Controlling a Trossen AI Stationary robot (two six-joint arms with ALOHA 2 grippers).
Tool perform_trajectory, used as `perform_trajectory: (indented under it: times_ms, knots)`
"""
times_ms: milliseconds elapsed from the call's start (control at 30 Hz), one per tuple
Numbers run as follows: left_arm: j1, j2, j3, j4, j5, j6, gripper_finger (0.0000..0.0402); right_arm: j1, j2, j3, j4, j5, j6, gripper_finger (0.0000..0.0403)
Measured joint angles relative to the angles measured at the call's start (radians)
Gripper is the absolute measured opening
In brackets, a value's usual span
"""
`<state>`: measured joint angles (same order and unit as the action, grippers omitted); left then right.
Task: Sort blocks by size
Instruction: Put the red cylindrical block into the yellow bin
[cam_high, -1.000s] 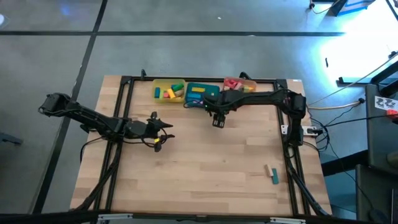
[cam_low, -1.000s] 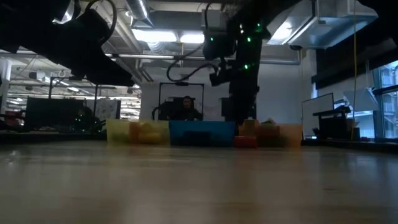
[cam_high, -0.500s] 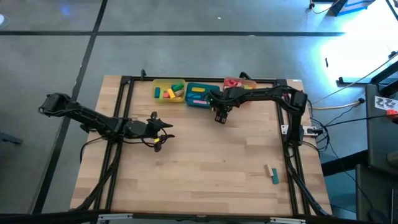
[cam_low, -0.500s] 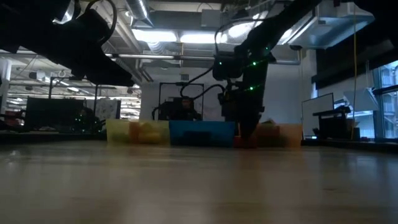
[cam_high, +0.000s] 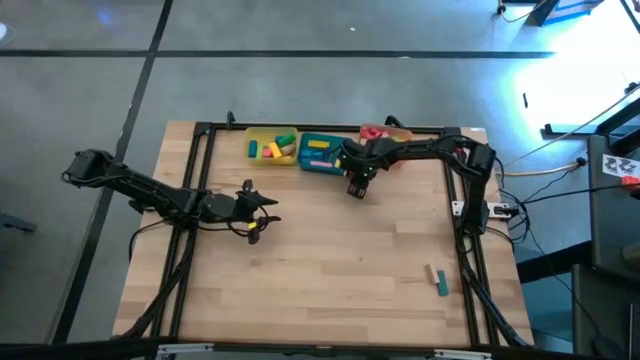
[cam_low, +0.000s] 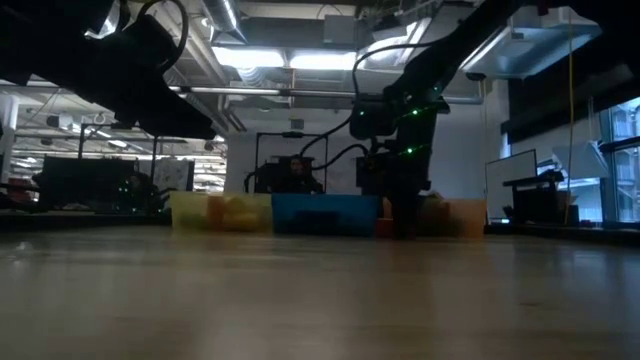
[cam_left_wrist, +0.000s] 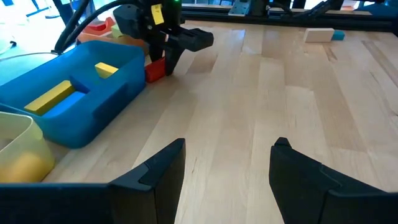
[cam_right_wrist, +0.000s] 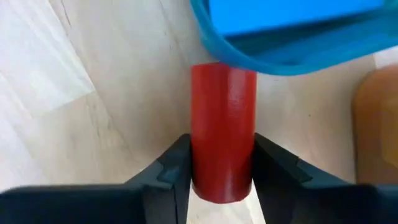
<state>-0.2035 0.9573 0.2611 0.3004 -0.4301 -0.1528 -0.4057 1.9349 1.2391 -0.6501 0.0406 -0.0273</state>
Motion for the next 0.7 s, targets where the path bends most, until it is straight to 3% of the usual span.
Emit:
perform_trajectory:
  times_ms: [133,400,500,567,700]
  knots:
    - [0.000,0.000,0.000,0.000,0.000,0.000,0.0198,0.000,0.004,0.047,-0.036,-0.031,0.004,0.0133]
    - [0.000,0.000,0.000,0.000,0.000,0.003,0.0198,0.034,-0.039,0.187,-0.236,-0.242,0.053,0.0133]
    - [0.000,0.000,0.000,0.000,0.000,0.003,0.0198,0.072,-0.045,0.246,-0.261,-0.241,0.050,0.0133]
    - [0.000,0.000,0.000,-0.001,0.000,0.003,0.0198,0.094,-0.045,0.277,-0.206,-0.225,0.046,0.0133]
    - [0.000,0.000,0.000,0.000,0.000,0.003,0.0198,0.125,-0.040,0.282,0.085,-0.209,0.013,0.0133]
